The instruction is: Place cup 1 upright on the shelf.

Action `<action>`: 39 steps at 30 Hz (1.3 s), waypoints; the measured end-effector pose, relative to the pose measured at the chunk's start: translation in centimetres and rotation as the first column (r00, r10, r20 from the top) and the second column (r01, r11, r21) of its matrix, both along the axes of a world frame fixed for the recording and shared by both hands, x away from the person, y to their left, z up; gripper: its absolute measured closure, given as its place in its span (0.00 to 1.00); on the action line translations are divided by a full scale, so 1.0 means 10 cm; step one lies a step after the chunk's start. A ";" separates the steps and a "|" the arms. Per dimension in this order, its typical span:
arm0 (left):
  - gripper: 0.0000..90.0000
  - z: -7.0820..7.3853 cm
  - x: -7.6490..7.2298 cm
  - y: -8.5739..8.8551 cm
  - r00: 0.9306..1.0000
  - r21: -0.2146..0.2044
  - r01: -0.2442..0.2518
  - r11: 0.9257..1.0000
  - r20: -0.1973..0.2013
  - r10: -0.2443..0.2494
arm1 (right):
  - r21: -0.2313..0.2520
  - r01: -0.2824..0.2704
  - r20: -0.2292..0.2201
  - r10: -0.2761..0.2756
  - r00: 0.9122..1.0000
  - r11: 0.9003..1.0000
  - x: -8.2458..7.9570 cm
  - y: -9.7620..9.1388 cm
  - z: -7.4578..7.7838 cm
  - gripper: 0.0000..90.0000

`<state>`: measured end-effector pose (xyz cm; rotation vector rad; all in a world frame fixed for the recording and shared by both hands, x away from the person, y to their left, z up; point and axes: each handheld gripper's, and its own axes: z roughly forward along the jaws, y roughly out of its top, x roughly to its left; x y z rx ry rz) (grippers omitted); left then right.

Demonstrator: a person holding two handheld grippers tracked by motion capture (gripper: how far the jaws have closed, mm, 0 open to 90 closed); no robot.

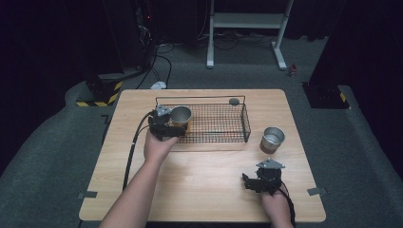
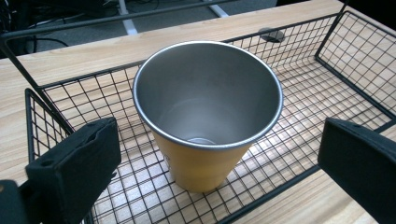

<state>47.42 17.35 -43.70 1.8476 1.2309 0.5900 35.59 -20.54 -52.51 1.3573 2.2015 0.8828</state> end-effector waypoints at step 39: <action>0.01 -0.14 -0.57 0.32 1.000 -0.014 0.022 1.000 -0.007 -0.022 | 0.003 0.006 -0.003 -0.006 1.000 1.000 -0.01 0.01 0.00 0.10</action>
